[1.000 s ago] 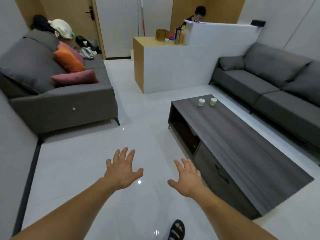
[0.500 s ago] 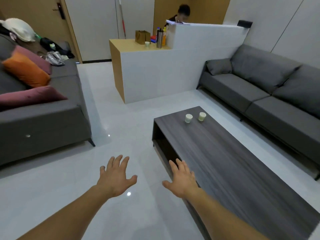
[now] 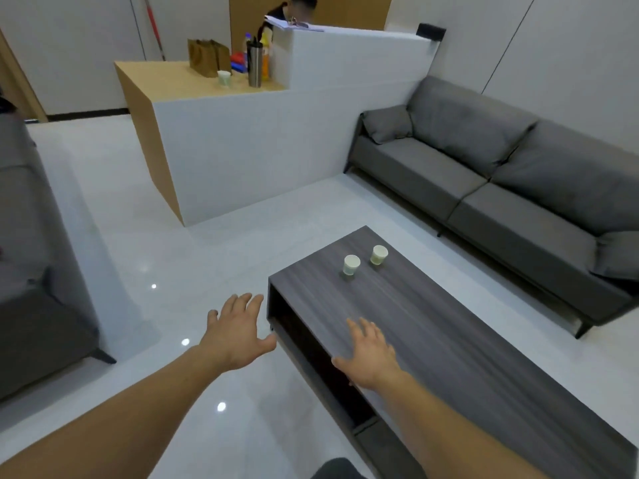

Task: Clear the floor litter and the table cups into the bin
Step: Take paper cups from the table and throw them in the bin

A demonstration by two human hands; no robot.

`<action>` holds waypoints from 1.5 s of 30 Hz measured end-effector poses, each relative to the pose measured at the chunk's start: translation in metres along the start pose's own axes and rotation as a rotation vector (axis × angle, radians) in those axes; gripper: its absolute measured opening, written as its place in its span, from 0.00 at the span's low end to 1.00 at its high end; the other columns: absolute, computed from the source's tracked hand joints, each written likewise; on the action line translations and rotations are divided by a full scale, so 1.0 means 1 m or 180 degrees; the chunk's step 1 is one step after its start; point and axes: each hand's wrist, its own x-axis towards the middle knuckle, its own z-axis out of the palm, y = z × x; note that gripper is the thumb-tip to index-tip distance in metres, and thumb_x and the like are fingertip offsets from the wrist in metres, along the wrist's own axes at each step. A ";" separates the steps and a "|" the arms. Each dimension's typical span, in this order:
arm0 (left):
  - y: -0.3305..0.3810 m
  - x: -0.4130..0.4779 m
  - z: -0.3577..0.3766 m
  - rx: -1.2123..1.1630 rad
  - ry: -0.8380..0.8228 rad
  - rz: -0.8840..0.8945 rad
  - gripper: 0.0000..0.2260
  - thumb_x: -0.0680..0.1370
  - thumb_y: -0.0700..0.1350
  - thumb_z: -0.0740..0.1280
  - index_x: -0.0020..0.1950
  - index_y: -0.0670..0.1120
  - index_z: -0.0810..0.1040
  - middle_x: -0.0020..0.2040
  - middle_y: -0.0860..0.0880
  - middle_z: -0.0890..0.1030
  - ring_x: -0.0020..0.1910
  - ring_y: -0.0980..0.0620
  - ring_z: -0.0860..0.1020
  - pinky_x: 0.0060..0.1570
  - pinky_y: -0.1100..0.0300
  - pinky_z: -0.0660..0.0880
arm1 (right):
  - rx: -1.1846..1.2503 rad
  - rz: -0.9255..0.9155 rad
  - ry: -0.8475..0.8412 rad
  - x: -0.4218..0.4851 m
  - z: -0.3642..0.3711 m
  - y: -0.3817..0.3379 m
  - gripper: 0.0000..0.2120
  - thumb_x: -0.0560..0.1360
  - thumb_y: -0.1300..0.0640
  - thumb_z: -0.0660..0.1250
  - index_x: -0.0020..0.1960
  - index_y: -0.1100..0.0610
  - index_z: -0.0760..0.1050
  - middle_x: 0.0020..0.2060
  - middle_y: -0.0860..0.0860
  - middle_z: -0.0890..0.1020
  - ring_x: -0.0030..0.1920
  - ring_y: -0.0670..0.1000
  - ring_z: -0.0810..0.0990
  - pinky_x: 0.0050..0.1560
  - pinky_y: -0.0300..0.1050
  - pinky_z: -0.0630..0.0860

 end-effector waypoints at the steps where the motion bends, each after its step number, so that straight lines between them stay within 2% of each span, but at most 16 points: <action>1: 0.000 0.017 -0.004 0.0010 -0.0024 0.0036 0.39 0.74 0.65 0.59 0.78 0.51 0.47 0.78 0.50 0.51 0.77 0.47 0.48 0.72 0.44 0.53 | 0.0027 0.0048 -0.0028 0.013 -0.004 0.001 0.43 0.75 0.36 0.62 0.79 0.47 0.42 0.79 0.49 0.44 0.78 0.53 0.43 0.74 0.62 0.52; 7: 0.004 0.135 -0.014 0.0079 -0.0145 0.0172 0.41 0.72 0.64 0.62 0.78 0.51 0.47 0.78 0.50 0.51 0.77 0.48 0.48 0.72 0.44 0.52 | 0.0101 0.0233 -0.0130 0.126 -0.033 0.015 0.42 0.76 0.37 0.63 0.80 0.48 0.42 0.79 0.50 0.45 0.78 0.54 0.44 0.75 0.62 0.53; 11: 0.019 0.225 -0.015 0.0059 -0.0209 0.0108 0.41 0.72 0.64 0.64 0.78 0.51 0.48 0.78 0.50 0.51 0.77 0.48 0.49 0.72 0.45 0.53 | 0.0106 0.0154 -0.0197 0.226 -0.056 0.026 0.41 0.77 0.39 0.62 0.80 0.49 0.42 0.79 0.51 0.45 0.78 0.55 0.43 0.75 0.62 0.55; 15: 0.041 0.303 -0.008 0.0132 -0.0556 0.0090 0.41 0.71 0.63 0.63 0.77 0.51 0.49 0.77 0.50 0.53 0.76 0.48 0.52 0.71 0.46 0.54 | 0.0219 0.0134 -0.0387 0.309 -0.079 0.047 0.40 0.77 0.39 0.62 0.80 0.48 0.43 0.79 0.49 0.45 0.78 0.54 0.43 0.73 0.62 0.56; 18: 0.056 0.361 0.008 0.0069 -0.0591 0.0097 0.40 0.71 0.64 0.62 0.77 0.51 0.50 0.77 0.51 0.54 0.75 0.49 0.53 0.71 0.47 0.55 | 0.0120 0.0164 -0.0437 0.376 -0.083 0.071 0.40 0.76 0.40 0.63 0.79 0.49 0.45 0.79 0.50 0.46 0.78 0.55 0.45 0.73 0.60 0.59; 23: 0.070 0.443 0.053 0.0057 -0.0898 0.0237 0.40 0.73 0.62 0.62 0.78 0.49 0.48 0.77 0.50 0.53 0.76 0.50 0.52 0.73 0.49 0.55 | -0.0020 0.0215 -0.0409 0.476 -0.063 0.093 0.38 0.76 0.41 0.64 0.78 0.50 0.50 0.78 0.52 0.50 0.77 0.58 0.49 0.71 0.58 0.63; 26: 0.070 0.490 0.091 -0.0005 -0.1031 0.0299 0.40 0.73 0.61 0.63 0.78 0.49 0.48 0.77 0.50 0.55 0.75 0.50 0.55 0.72 0.49 0.56 | 0.0022 0.0306 -0.0361 0.529 -0.032 0.107 0.41 0.75 0.43 0.66 0.79 0.50 0.47 0.78 0.54 0.50 0.76 0.61 0.50 0.70 0.60 0.63; 30: 0.068 0.518 0.140 -0.0095 -0.1135 0.0349 0.40 0.73 0.61 0.64 0.78 0.49 0.49 0.76 0.49 0.57 0.74 0.50 0.56 0.73 0.51 0.57 | -0.0023 0.0379 -0.0487 0.568 0.008 0.127 0.43 0.74 0.46 0.69 0.79 0.49 0.45 0.78 0.54 0.49 0.76 0.63 0.52 0.69 0.60 0.64; 32: 0.070 0.520 0.160 -0.0232 -0.1228 0.0315 0.40 0.73 0.60 0.65 0.78 0.49 0.50 0.76 0.50 0.58 0.74 0.50 0.57 0.73 0.52 0.57 | 0.0013 0.0413 -0.0633 0.578 0.020 0.136 0.41 0.75 0.49 0.69 0.78 0.50 0.48 0.77 0.55 0.53 0.74 0.62 0.57 0.68 0.57 0.66; 35: 0.074 0.523 0.178 -0.0453 -0.1233 0.0280 0.40 0.73 0.59 0.67 0.78 0.49 0.51 0.76 0.50 0.59 0.74 0.51 0.58 0.73 0.56 0.56 | 0.0576 0.0433 -0.0649 0.579 0.028 0.142 0.39 0.73 0.50 0.70 0.78 0.53 0.54 0.72 0.56 0.63 0.68 0.59 0.68 0.64 0.51 0.69; 38: 0.083 0.534 0.182 -0.0725 -0.1190 0.0233 0.41 0.72 0.57 0.70 0.78 0.48 0.52 0.75 0.49 0.61 0.73 0.51 0.60 0.71 0.58 0.58 | 0.1823 0.0344 -0.0732 0.570 0.021 0.135 0.42 0.70 0.47 0.73 0.78 0.51 0.57 0.71 0.52 0.69 0.68 0.53 0.70 0.64 0.43 0.67; 40: 0.092 0.544 0.181 -0.0858 -0.1158 0.0285 0.41 0.71 0.56 0.71 0.77 0.48 0.54 0.73 0.49 0.64 0.72 0.51 0.63 0.69 0.59 0.61 | 0.2395 0.0167 -0.1047 0.562 0.009 0.130 0.45 0.67 0.41 0.73 0.78 0.46 0.54 0.69 0.49 0.72 0.67 0.50 0.73 0.66 0.46 0.71; 42: 0.102 0.552 0.182 -0.0956 -0.1188 0.0376 0.38 0.71 0.56 0.71 0.76 0.48 0.57 0.70 0.49 0.68 0.68 0.51 0.68 0.64 0.60 0.66 | 0.2617 -0.0010 -0.1201 0.558 -0.004 0.129 0.48 0.64 0.37 0.72 0.77 0.43 0.54 0.66 0.46 0.74 0.64 0.48 0.75 0.64 0.51 0.74; 45: 0.111 0.560 0.186 -0.1003 -0.1303 0.0451 0.34 0.70 0.54 0.71 0.72 0.50 0.61 0.63 0.48 0.74 0.60 0.48 0.75 0.55 0.58 0.73 | 0.2787 -0.0166 -0.1386 0.561 -0.018 0.135 0.48 0.63 0.37 0.73 0.77 0.44 0.55 0.60 0.45 0.78 0.61 0.46 0.78 0.63 0.51 0.75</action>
